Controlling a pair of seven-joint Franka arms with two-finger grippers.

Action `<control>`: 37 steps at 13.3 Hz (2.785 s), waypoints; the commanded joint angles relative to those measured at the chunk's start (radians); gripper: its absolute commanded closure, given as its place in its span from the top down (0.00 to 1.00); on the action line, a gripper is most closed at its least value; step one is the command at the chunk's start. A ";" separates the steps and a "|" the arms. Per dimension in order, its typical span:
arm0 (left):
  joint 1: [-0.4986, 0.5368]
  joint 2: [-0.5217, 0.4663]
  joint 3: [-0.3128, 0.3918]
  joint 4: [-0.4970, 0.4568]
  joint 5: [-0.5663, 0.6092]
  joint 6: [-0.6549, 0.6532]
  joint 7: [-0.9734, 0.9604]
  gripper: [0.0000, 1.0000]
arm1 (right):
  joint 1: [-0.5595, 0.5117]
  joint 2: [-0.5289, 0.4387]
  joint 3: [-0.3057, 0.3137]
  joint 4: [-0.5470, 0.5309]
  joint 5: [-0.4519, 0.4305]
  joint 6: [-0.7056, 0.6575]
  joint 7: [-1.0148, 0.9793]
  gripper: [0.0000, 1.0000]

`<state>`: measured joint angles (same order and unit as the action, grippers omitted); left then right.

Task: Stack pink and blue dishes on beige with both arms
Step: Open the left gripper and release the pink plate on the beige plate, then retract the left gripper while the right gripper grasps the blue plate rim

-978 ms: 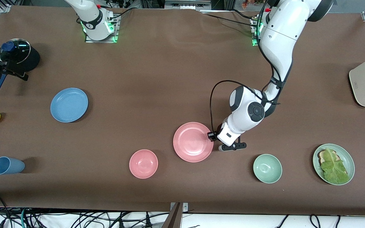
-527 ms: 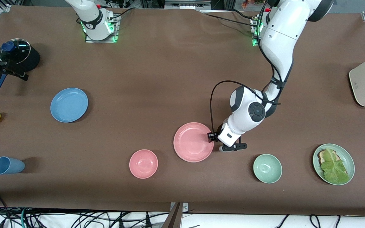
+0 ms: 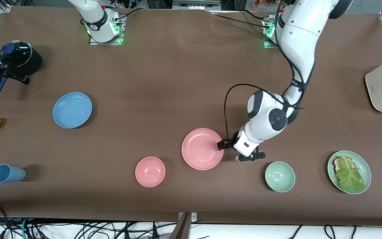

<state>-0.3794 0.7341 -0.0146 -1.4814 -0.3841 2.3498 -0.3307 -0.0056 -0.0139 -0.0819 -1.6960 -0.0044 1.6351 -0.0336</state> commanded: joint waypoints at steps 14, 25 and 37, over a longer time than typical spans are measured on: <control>0.300 -0.203 0.028 0.015 0.223 -0.426 0.571 1.00 | -0.168 0.475 -0.134 -0.178 0.286 0.313 -0.372 0.99; 0.358 -0.442 0.099 0.016 0.249 -0.665 0.578 1.00 | -0.205 0.617 -0.130 -0.171 0.365 0.420 -0.453 0.36; 0.338 -0.571 0.125 0.021 0.263 -0.946 0.590 1.00 | -0.180 0.574 -0.078 0.042 0.363 0.064 -0.459 0.00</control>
<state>-0.0345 0.1736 0.1103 -1.4590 -0.1518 1.4205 0.2422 -0.1885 0.5760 -0.1907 -1.7349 0.3484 1.8051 -0.4900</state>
